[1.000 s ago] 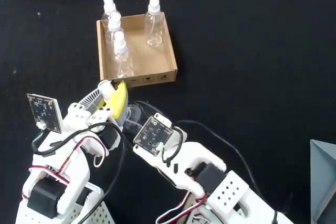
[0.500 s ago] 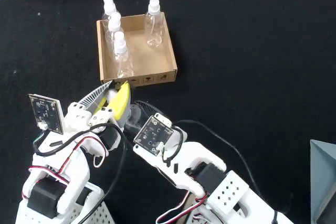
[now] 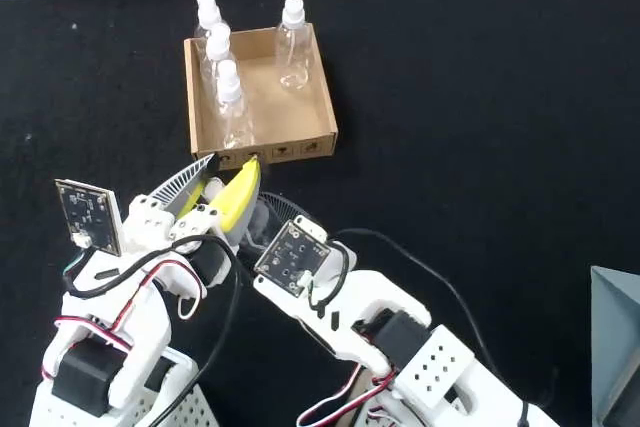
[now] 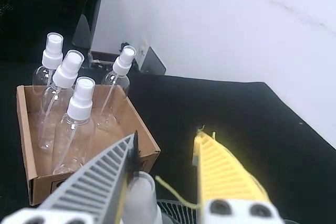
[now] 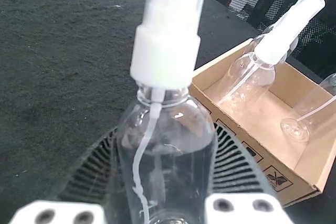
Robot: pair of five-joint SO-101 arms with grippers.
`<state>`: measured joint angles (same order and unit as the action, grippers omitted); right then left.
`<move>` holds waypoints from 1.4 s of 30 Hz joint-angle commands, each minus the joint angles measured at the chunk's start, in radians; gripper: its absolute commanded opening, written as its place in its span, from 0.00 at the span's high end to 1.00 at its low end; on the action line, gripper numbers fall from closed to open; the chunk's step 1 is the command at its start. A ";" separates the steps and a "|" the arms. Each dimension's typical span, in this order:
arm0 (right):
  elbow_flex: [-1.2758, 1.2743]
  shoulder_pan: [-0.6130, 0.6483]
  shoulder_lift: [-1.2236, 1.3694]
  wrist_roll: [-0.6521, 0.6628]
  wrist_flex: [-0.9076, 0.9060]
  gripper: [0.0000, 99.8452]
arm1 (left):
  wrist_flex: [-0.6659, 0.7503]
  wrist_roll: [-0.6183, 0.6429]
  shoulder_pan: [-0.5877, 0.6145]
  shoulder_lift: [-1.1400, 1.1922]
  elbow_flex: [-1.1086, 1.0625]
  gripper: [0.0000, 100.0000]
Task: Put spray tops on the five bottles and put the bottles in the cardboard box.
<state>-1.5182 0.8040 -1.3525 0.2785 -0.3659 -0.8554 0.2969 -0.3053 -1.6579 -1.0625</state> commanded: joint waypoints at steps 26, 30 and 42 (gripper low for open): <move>-0.079 -0.034 -0.036 -0.005 0.206 0.88 | -0.026 -0.008 0.191 -0.006 0.082 0.83; -0.079 -0.034 -0.036 -0.005 0.206 0.88 | -0.101 -0.009 0.193 -0.006 0.084 0.83; -0.076 -0.068 -0.036 -0.006 0.207 0.88 | -0.180 -0.041 0.185 -0.006 0.087 0.83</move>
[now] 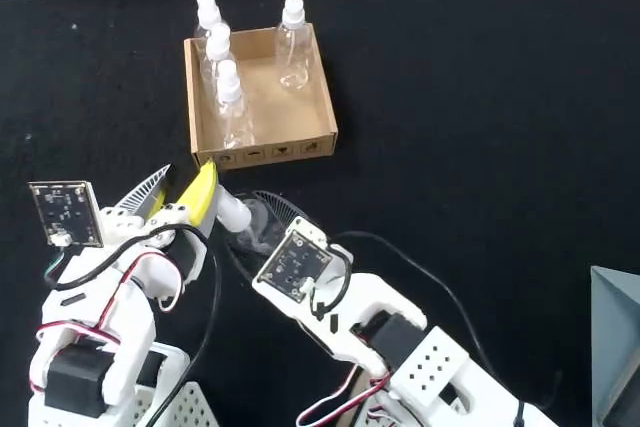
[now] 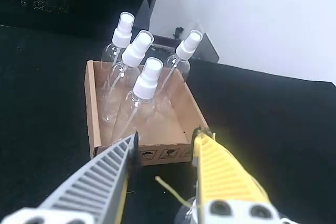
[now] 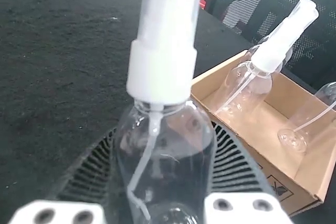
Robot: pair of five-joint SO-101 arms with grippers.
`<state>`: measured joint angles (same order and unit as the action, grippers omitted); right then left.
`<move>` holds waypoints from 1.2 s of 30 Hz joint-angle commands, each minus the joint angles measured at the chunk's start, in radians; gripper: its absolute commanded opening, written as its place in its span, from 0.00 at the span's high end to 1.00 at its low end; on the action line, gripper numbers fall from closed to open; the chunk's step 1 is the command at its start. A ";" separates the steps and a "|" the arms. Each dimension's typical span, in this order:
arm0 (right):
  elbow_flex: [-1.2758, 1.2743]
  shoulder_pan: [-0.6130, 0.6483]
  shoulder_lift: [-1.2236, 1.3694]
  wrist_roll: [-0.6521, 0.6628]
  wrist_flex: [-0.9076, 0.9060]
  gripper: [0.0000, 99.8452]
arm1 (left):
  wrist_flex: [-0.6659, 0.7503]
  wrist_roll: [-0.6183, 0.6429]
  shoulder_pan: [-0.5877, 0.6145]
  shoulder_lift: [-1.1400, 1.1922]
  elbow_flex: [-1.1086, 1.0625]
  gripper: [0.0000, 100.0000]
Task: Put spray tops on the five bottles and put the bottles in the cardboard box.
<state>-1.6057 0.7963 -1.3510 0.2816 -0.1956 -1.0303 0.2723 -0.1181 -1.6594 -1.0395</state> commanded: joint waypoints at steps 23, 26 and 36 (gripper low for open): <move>0.019 -0.077 -0.039 -0.110 0.037 0.88 | -0.008 -0.020 0.163 -0.005 0.088 0.83; 0.035 -0.077 -0.039 -0.209 0.038 0.88 | -0.005 -0.020 0.166 -0.005 0.051 0.83; 0.035 -0.048 -0.039 -0.235 0.038 0.88 | 0.029 -0.012 0.125 -0.005 -0.038 0.83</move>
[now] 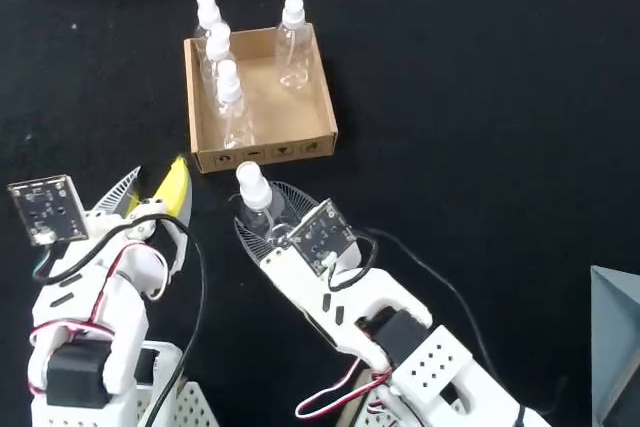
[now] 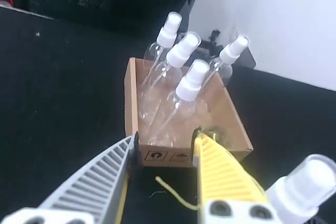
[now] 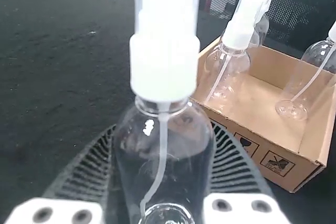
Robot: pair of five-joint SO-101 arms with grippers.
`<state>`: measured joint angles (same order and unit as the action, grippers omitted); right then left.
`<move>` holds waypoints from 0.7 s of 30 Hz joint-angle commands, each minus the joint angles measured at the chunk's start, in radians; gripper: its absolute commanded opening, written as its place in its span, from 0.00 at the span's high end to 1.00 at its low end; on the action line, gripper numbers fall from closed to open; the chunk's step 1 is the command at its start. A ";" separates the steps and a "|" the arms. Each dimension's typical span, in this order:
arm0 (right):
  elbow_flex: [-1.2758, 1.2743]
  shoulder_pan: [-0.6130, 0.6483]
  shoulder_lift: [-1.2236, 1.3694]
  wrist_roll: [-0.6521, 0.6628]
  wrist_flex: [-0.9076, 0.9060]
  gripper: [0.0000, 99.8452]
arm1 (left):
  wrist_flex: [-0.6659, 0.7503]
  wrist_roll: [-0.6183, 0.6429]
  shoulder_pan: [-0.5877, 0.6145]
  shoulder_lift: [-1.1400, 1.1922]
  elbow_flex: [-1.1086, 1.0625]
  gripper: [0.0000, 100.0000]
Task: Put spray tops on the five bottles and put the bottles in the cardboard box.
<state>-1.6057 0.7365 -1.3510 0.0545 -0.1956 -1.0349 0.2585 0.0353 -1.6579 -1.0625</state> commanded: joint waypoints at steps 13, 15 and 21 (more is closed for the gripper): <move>0.031 0.032 -0.030 -0.008 0.037 0.88 | 0.124 -0.051 -0.226 -0.006 -0.107 0.83; 0.031 0.032 -0.030 -0.008 0.034 0.88 | 0.123 -0.097 -0.232 -0.006 -0.111 0.83; 0.031 0.031 -0.030 -0.008 0.031 0.88 | 0.120 -0.110 -0.269 -0.006 -0.113 0.83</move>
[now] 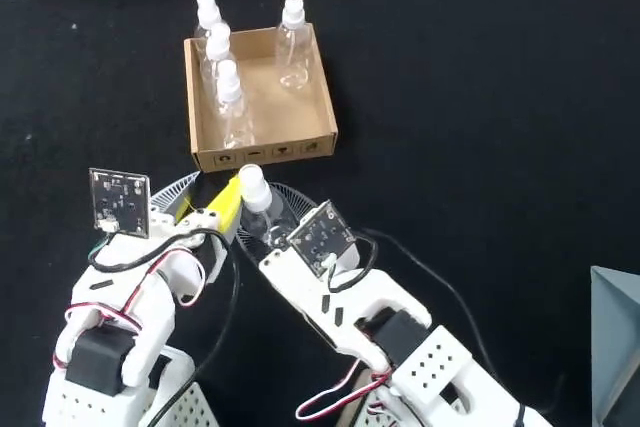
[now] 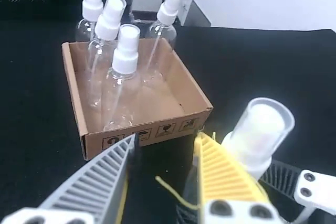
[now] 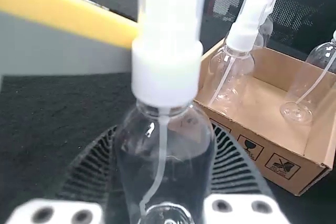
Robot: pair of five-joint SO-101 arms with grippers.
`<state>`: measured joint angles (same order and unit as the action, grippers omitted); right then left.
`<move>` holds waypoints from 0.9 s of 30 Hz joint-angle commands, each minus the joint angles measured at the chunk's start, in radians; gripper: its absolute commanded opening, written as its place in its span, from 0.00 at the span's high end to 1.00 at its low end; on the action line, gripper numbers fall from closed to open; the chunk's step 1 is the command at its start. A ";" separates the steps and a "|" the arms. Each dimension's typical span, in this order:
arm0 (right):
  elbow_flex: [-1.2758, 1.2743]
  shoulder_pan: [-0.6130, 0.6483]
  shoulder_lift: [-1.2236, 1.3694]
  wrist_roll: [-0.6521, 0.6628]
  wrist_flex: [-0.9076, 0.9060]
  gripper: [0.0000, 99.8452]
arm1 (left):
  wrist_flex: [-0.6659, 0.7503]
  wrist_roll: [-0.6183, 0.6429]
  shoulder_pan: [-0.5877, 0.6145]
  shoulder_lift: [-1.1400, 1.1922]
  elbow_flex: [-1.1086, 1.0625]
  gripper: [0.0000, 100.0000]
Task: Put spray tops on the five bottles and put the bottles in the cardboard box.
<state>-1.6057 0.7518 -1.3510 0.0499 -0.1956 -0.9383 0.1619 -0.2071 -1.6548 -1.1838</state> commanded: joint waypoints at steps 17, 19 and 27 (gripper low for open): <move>0.030 0.015 -0.028 -0.003 0.029 0.88 | 0.025 -0.069 -0.028 -0.009 -0.018 0.83; 0.031 0.015 -0.028 -0.003 0.029 0.88 | 0.025 -0.069 -0.022 -0.009 -0.016 0.83; 0.035 0.014 -0.028 -0.003 0.029 0.88 | 0.023 0.015 0.073 -0.009 -0.012 0.83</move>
<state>-1.6057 0.7549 -1.3510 0.0499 -0.1956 -0.9291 0.1297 -0.1964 -1.6502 -1.2175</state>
